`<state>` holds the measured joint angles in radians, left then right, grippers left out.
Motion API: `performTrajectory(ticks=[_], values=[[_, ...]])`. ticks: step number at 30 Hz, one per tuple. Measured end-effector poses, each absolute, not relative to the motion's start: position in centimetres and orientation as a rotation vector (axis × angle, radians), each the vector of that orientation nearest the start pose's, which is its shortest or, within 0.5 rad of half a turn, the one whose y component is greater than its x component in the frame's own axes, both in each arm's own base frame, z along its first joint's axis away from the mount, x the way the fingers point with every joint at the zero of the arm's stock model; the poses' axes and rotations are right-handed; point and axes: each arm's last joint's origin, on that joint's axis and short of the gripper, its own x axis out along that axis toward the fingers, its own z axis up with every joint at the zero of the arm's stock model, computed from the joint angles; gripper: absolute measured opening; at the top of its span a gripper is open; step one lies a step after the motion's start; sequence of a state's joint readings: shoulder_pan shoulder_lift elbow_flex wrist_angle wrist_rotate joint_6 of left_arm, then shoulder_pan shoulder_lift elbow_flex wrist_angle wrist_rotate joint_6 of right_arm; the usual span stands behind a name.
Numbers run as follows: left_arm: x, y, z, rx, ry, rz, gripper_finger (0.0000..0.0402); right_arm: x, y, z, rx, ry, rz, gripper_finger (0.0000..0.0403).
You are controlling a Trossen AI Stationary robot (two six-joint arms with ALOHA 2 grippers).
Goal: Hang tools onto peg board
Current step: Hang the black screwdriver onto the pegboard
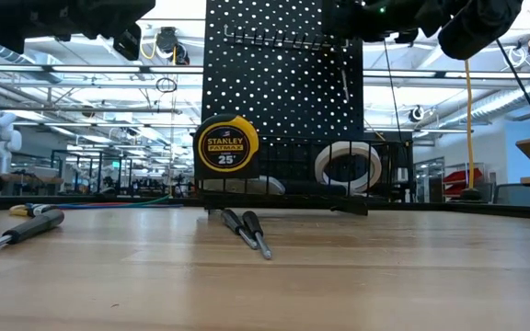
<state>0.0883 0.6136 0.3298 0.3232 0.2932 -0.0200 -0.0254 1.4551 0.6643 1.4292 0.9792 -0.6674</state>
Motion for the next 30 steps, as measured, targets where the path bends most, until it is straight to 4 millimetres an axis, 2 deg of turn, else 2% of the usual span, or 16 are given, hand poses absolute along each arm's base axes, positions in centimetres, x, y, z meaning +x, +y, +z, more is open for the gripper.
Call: performTrajectory(ticks=[9,19,25,30], values=[[15.2,0.5,24.8,-0.013,-0.037,-0.222,0.0008,27.0,-2.8,28.4,-0.272,-0.216,-1.143,0.0155],[15.2,0.5,24.8,-0.012,-0.037,-0.222,0.0008,25.9,-0.9,30.0,-0.279,-0.257,-1.077,0.0155],[15.2,0.5,24.8,-0.016,-0.036,-0.223,0.0008,25.0,1.4,31.0,-0.194,-0.278,-0.965,0.0155],[15.2,0.5,24.8,-0.016,-0.035,-0.223,0.0008,24.8,3.8,30.6,-0.044,-0.270,-0.816,0.0155]])
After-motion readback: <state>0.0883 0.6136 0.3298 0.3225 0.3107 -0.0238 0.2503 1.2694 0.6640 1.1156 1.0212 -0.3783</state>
